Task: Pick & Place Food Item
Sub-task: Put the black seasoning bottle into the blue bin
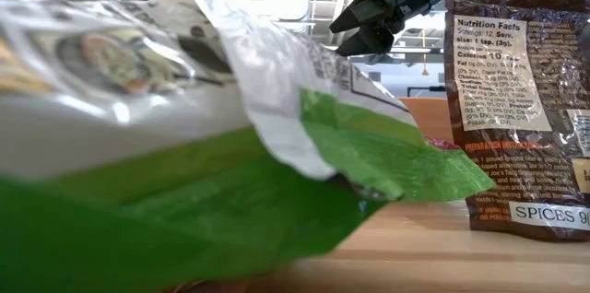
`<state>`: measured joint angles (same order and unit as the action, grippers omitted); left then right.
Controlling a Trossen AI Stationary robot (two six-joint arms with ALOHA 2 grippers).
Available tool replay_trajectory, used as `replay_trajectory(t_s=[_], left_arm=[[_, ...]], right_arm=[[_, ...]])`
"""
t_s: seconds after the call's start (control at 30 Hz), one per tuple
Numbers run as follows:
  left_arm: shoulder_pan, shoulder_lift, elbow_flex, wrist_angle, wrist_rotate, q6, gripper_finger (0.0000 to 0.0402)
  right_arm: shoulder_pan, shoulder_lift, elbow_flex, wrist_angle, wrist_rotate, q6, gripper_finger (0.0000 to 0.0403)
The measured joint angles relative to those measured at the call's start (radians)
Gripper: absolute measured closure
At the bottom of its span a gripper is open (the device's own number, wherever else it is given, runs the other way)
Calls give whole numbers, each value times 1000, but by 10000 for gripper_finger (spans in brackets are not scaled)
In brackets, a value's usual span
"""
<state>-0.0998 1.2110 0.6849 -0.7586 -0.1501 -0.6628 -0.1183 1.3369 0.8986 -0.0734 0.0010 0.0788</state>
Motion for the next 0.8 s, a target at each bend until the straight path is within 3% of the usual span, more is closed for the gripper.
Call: replay_trajectory(t_s=[0.8], left_arm=[[0, 0, 0, 0, 0, 0, 180]], right_arm=[[0, 0, 0, 0, 0, 0, 30]])
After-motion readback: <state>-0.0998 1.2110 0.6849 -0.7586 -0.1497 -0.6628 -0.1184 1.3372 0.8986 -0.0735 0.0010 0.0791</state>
